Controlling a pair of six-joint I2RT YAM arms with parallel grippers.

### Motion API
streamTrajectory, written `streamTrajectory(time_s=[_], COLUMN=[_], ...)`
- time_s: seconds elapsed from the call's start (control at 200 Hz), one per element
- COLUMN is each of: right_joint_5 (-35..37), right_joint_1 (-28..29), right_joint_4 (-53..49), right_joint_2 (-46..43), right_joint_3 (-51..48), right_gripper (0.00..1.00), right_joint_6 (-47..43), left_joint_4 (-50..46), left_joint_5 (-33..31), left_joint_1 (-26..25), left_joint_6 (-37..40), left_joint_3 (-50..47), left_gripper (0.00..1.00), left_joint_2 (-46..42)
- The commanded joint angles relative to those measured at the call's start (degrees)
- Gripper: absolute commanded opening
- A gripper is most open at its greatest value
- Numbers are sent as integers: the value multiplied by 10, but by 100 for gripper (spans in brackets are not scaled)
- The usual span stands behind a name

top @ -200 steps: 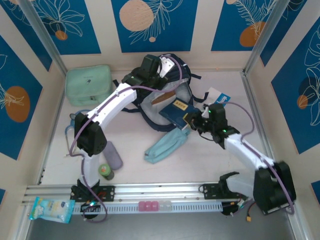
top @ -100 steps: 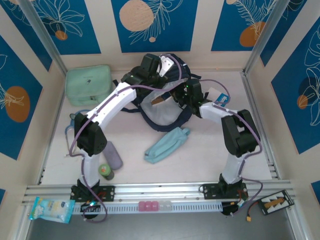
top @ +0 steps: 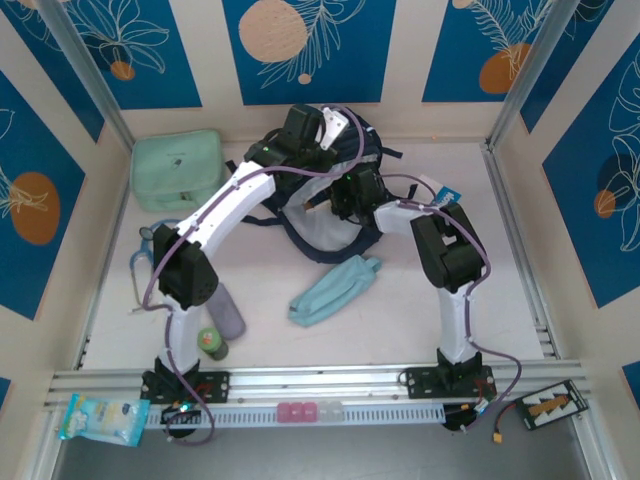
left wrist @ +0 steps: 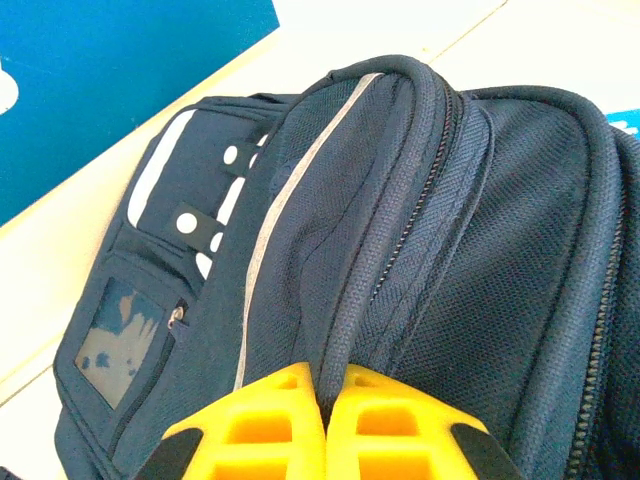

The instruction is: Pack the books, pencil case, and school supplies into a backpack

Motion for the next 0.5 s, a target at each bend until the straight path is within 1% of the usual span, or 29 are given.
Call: streamTrajectory(time_s=[0.0, 0.025, 0.05, 0.085, 0.22, 0.345, 0.425, 0.495], right_joint_5=[-24, -29, -33, -40, -60, -92, -121, -130], right_joint_1=[-13, -16, -18, -22, -29, -39, -48, -61], right_joint_4=[-14, -18, -22, -30, -45, -53, -91, -146], right_joint_2=[-68, -81, -92, -108, -165, -213, -249, -291], right_joint_3=[-35, -44, -51, -62, -103, -142, -161, -178], right_gripper=[66, 73, 77, 79, 79, 76, 72, 70], right_joint_6=[30, 34, 36, 42, 54, 71, 49, 5], left_joint_4=[63, 64, 67, 69, 75, 73, 71, 70], left_joint_5=[16, 17, 17, 18, 20, 18, 19, 23], left_joint_1=[2, 3, 3, 4, 6, 11, 14, 15], left_joint_6=[-22, -23, -26, -29, -37, -41, -42, -36], left_joint_3=[46, 47, 47, 48, 50, 49, 44, 31], left_gripper=[0, 0, 0, 0, 0, 0, 0, 0], left_joint_2=[-4, -3, -1, 0, 6, 7, 8, 5])
